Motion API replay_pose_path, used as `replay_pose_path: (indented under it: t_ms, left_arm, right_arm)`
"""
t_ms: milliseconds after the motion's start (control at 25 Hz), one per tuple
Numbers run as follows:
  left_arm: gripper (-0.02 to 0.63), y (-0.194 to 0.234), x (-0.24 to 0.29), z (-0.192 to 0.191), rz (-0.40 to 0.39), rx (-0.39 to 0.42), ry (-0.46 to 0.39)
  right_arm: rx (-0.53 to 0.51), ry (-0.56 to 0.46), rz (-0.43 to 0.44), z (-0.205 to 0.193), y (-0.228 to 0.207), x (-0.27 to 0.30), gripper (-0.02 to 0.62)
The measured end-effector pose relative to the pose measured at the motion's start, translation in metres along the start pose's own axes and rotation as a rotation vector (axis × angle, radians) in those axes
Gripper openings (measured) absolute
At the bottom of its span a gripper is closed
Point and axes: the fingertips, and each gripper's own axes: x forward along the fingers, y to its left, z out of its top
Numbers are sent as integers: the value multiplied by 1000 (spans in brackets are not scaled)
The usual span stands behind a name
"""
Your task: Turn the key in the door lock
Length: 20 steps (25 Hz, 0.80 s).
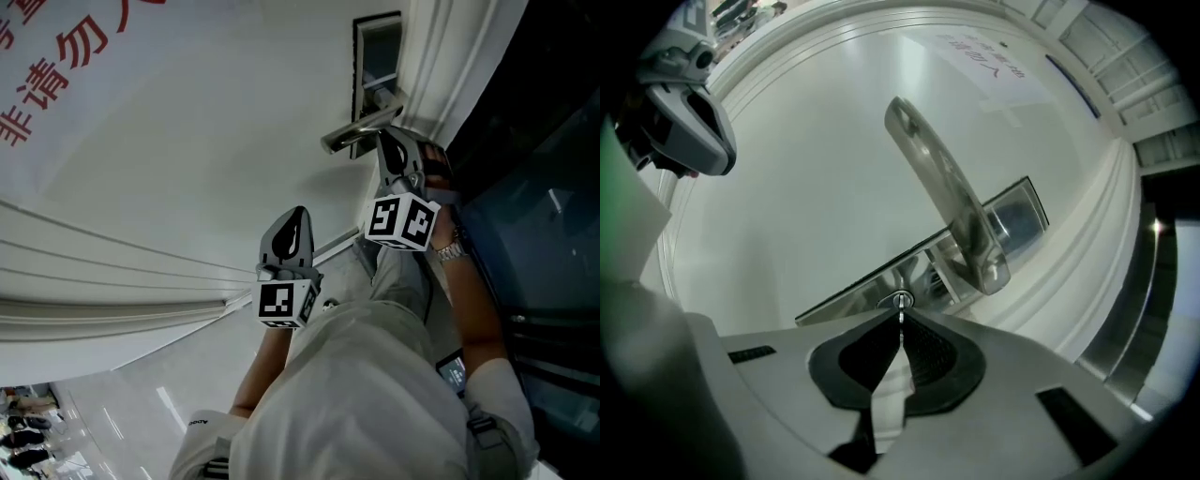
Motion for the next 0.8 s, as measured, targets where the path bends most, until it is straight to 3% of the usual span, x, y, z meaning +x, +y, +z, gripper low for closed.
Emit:
replay_pose_path:
  t_ms: [520, 640, 800]
  left_arm:
    - [9, 2, -9, -6, 21, -3, 17]
    - [9, 2, -14, -14, 26, -10, 49]
    - [9, 3, -15, -5, 32, 3, 13]
  right_arm:
    - [385, -22, 58, 1, -5, 0, 14]
    - [546, -39, 94, 1, -6, 0, 14]
    - [752, -58, 149, -1, -7, 1, 14]
